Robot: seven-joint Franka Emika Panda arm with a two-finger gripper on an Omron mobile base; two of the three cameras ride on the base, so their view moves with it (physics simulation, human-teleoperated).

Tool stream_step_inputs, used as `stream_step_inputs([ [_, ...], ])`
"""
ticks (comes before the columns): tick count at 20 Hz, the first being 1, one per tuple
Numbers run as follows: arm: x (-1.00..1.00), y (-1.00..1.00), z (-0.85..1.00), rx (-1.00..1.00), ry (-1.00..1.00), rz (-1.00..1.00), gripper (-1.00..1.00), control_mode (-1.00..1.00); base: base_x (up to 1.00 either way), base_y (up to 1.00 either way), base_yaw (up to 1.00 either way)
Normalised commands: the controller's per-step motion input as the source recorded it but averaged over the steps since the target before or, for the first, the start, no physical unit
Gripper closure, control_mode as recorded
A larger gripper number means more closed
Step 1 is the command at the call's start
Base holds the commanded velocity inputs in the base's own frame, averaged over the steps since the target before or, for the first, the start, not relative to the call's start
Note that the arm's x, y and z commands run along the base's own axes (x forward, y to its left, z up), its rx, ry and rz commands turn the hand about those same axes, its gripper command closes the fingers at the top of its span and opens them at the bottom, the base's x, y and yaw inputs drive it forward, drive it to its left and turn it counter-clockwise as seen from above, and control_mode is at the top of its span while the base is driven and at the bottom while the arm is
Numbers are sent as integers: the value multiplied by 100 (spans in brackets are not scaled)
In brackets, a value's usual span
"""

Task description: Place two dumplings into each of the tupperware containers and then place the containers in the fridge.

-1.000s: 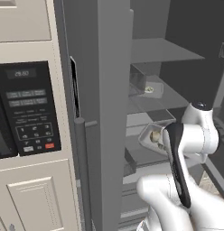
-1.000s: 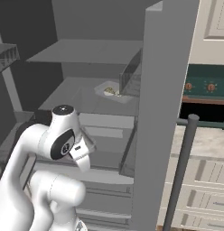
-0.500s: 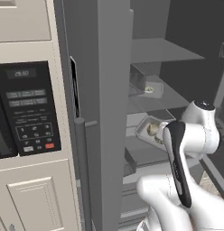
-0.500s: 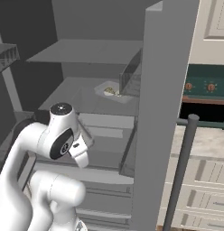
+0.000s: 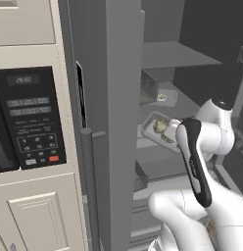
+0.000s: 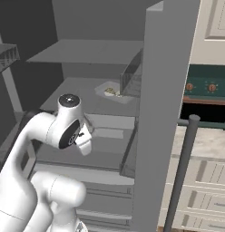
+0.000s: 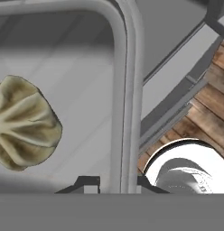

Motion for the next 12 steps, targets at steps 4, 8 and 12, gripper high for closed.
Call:
stream_step_inputs([
  [4, 71, 6, 3, 3, 5, 12, 100, -100, 0, 0, 0],
  [8, 84, 9, 1, 0, 4, 6, 100, -100, 0, 0, 0],
  [12, 86, 13, 0, 0, 1, 9, 100, -100, 0, 0, 0],
])
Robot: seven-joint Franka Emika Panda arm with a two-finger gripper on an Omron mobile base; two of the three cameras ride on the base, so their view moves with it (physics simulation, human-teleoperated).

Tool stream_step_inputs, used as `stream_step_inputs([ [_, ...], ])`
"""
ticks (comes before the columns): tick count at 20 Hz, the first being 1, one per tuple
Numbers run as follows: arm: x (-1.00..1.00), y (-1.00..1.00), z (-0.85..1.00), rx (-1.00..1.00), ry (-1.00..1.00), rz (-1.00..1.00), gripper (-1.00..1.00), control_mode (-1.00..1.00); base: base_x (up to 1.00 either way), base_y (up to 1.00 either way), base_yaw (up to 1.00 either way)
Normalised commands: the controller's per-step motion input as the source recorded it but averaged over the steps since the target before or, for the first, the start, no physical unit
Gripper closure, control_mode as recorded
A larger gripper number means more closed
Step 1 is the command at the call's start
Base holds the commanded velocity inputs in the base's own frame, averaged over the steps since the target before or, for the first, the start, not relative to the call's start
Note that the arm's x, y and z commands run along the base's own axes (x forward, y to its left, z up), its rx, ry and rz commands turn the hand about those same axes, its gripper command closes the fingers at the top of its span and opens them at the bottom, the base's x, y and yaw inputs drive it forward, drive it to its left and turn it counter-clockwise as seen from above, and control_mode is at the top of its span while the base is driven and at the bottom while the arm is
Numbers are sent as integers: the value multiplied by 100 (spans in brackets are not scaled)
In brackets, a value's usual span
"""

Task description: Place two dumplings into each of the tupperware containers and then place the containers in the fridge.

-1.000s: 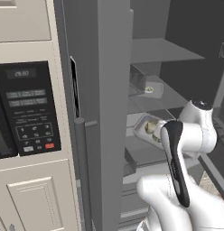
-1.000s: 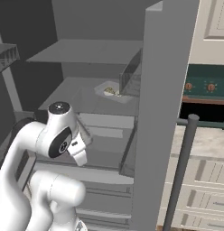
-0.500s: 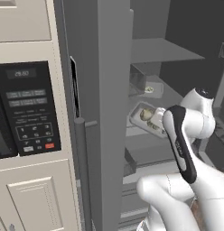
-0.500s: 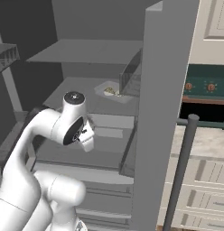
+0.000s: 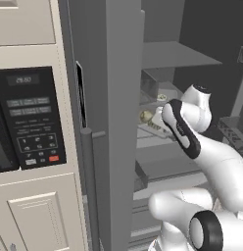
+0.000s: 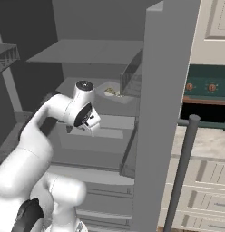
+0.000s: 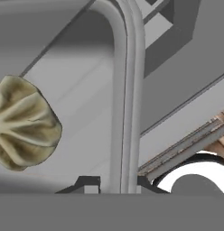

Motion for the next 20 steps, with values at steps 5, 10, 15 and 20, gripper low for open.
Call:
stream_step_inputs([
  [5, 75, 5, 0, 0, -2, 10, 100, -100, 0, 0, 0],
  [10, 66, 17, 0, 0, 0, 7, 100, -100, 0, 0, 0],
  [15, 55, 37, 0, 0, 0, 3, 100, -100, 0, 0, 0],
  [20, 54, 26, -1, 0, 0, 5, 100, -100, 0, 0, 0],
])
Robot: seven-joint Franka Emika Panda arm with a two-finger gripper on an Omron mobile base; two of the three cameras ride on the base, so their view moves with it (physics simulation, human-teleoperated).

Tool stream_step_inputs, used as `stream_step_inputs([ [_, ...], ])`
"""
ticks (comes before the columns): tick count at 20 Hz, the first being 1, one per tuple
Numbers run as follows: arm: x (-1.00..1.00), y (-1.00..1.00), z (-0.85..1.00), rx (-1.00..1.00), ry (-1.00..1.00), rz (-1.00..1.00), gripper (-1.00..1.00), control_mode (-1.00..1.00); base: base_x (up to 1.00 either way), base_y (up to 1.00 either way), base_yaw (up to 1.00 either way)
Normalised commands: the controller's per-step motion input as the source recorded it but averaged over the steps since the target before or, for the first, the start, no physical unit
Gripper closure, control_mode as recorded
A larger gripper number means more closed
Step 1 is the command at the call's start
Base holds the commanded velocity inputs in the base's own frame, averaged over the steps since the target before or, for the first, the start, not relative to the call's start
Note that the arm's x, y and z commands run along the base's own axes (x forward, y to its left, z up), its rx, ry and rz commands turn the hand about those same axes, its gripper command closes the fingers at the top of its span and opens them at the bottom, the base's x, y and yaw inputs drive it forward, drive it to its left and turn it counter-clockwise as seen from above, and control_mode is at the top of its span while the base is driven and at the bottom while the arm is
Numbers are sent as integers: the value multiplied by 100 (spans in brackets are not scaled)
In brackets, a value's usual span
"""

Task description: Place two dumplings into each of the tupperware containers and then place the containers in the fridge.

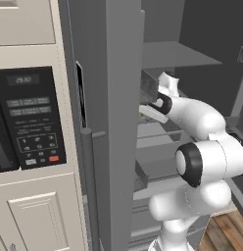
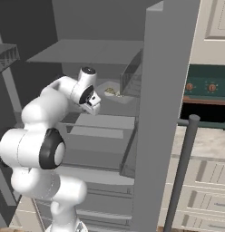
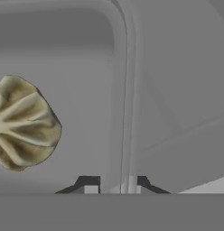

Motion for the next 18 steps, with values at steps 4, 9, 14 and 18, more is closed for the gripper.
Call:
stream_step_inputs([
  [4, 60, 0, -21, 0, -1, 9, 100, -100, 0, 0, 0],
  [9, 65, 1, -38, 0, -2, 9, 100, -100, 0, 0, 0],
  [14, 37, 22, -21, 0, -4, 7, -100, -100, 0, 0, 0],
  [18, 1, 6, -2, 2, -30, 5, -100, -100, 0, 0, 0],
])
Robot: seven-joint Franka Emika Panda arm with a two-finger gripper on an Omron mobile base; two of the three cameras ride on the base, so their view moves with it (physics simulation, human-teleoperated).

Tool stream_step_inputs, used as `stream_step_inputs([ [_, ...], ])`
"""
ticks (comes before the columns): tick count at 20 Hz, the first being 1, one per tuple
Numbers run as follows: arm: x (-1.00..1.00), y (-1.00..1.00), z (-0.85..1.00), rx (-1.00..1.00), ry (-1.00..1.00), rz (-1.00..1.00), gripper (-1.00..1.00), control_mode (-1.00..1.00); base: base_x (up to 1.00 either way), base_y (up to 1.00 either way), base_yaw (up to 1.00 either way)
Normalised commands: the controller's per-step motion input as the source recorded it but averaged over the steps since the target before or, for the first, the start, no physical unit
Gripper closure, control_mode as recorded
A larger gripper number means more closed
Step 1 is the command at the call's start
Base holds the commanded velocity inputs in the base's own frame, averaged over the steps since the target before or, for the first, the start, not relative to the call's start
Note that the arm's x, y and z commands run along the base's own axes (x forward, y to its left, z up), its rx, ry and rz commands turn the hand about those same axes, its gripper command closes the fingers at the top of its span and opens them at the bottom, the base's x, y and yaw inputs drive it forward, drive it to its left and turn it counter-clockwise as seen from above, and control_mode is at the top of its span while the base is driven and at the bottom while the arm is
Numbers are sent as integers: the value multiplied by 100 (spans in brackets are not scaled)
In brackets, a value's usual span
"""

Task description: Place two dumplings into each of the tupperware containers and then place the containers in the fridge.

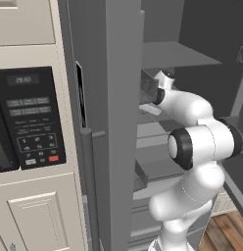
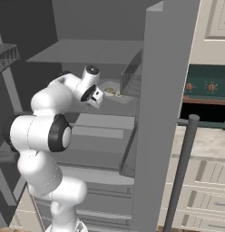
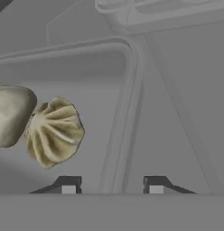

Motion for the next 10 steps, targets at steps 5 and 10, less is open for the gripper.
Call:
stream_step_inputs([
  [5, -9, -10, 0, 11, -41, 2, -100, -100, 0, 0, 0],
  [10, -45, -23, 9, 17, -38, 0, -100, -100, 0, 0, 0],
])
